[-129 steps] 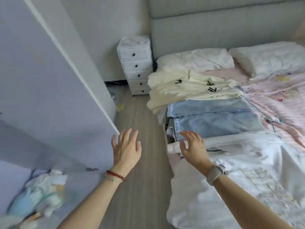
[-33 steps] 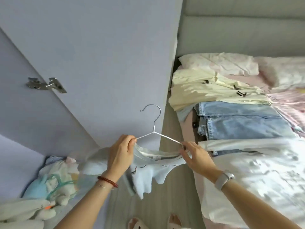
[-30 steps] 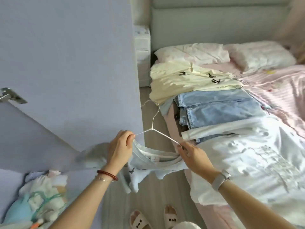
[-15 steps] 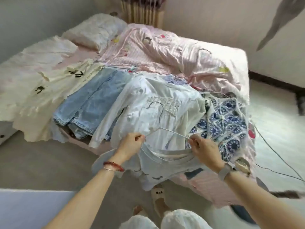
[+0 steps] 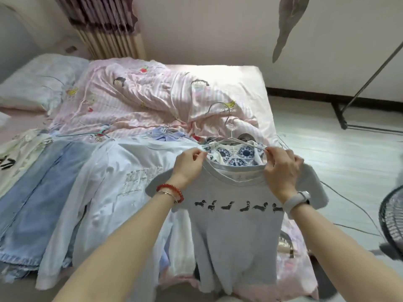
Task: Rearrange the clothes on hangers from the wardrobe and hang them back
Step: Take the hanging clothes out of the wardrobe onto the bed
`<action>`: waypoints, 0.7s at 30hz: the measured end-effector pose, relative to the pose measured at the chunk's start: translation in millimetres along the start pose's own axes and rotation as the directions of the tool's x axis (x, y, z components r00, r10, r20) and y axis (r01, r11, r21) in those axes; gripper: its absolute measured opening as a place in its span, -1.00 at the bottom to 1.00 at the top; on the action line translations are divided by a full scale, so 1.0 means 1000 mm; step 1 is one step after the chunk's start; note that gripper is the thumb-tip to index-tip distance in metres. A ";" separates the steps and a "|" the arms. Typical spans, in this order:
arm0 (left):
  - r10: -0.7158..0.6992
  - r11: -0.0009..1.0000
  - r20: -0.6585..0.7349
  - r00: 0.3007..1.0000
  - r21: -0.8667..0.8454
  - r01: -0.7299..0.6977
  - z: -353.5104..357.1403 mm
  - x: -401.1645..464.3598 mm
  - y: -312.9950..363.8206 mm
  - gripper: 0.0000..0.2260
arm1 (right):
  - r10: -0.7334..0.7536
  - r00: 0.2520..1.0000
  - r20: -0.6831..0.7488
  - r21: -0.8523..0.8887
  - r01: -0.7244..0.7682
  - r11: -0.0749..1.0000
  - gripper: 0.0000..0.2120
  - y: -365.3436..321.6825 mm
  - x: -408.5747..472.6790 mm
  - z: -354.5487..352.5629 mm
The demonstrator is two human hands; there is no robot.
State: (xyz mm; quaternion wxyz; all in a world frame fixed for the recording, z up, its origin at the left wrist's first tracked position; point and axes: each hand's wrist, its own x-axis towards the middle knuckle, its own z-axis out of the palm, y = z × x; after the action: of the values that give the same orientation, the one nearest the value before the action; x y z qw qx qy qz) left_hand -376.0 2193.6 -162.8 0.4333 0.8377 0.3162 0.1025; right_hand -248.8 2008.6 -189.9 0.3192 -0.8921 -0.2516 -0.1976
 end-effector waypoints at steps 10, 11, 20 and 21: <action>-0.036 0.867 0.139 0.990 0.497 -0.038 0.121 0.128 -0.010 -0.53 | 0.261 0.909 0.324 -0.066 -0.254 0.965 -0.76 0.114 0.143 0.124; -0.106 0.843 0.207 0.972 0.537 -0.023 0.133 0.128 -0.022 -0.52 | 0.267 0.884 0.384 -0.104 -0.246 0.964 -0.76 0.124 0.147 0.141; -0.360 0.585 0.425 0.830 0.797 -0.154 0.197 0.134 -0.103 -0.46 | 0.270 0.568 0.778 -0.258 -0.104 0.961 -0.56 0.192 0.122 0.247; -0.367 0.587 0.430 0.825 0.795 -0.153 0.199 0.136 -0.105 -0.47 | 0.261 0.523 0.811 -0.262 -0.074 0.962 -0.53 0.193 0.115 0.251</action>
State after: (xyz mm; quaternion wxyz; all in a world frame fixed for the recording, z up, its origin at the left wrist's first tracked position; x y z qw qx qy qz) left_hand -227.8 2191.0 -379.8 0.0861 0.9104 0.2406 -0.3254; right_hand 1.8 2084.4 -401.3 0.0880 -0.9236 -0.2655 0.2620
